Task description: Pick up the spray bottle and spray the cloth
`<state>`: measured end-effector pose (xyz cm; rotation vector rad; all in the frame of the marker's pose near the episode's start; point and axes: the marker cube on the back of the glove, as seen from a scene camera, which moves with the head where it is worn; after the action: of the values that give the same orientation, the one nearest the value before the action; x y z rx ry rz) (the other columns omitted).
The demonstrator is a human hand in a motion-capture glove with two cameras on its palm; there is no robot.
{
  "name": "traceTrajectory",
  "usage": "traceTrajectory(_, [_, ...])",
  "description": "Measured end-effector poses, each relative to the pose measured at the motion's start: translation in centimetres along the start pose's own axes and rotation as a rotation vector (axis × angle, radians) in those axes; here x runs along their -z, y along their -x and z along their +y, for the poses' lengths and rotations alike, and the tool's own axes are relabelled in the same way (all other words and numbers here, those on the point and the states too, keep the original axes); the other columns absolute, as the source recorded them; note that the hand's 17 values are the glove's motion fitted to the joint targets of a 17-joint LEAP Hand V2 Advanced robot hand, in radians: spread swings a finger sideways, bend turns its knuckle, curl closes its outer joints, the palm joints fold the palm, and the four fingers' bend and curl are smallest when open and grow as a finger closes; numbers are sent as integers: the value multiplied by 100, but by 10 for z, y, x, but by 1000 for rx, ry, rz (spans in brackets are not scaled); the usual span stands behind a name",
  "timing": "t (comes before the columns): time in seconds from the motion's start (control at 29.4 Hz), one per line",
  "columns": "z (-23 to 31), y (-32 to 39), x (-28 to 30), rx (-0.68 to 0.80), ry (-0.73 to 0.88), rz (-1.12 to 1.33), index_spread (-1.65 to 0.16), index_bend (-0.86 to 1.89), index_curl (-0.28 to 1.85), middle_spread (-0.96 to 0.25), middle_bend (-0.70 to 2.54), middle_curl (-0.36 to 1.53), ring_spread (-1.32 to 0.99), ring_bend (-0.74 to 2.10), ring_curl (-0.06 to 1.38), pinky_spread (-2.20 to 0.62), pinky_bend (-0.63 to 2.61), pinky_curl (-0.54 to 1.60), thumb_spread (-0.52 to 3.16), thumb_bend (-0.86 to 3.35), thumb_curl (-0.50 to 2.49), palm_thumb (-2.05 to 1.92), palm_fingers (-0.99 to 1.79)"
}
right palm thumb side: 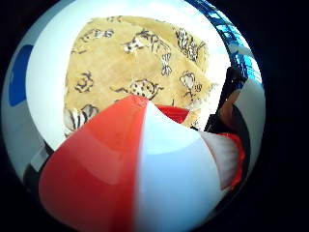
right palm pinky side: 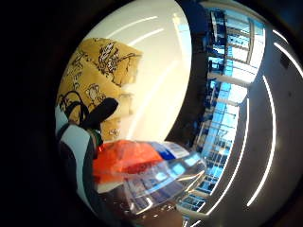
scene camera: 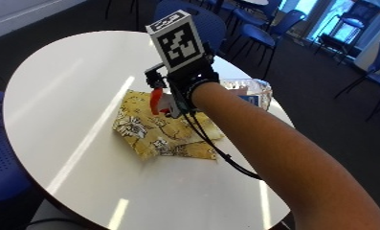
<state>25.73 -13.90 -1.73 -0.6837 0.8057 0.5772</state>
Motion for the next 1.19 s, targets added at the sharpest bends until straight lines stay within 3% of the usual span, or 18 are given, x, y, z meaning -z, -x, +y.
traceTrajectory(0.2, [2, -1, 14, -16, -114, -144, -29, 37, 54, -19, 60, 49, -23, 59, 44, -30, 37, 37, 33, -3, 81, 86, 139])
traceTrajectory(0.41, [8, -2, 24, -51, -204, -473, -29, 37, 54, -19, 60, 49, -23, 59, 44, -30, 37, 37, 34, -4, 81, 86, 139])
traceTrajectory(0.58, [13, -4, 36, -7, -210, -752, -29, 37, 54, -19, 60, 49, -24, 59, 44, -29, 37, 37, 34, -4, 81, 86, 139])
traceTrajectory(1.19, [40, -10, 79, 112, -376, -1384, -28, 36, 54, -18, 61, 49, -24, 60, 45, -28, 37, 38, 33, -3, 82, 86, 139])
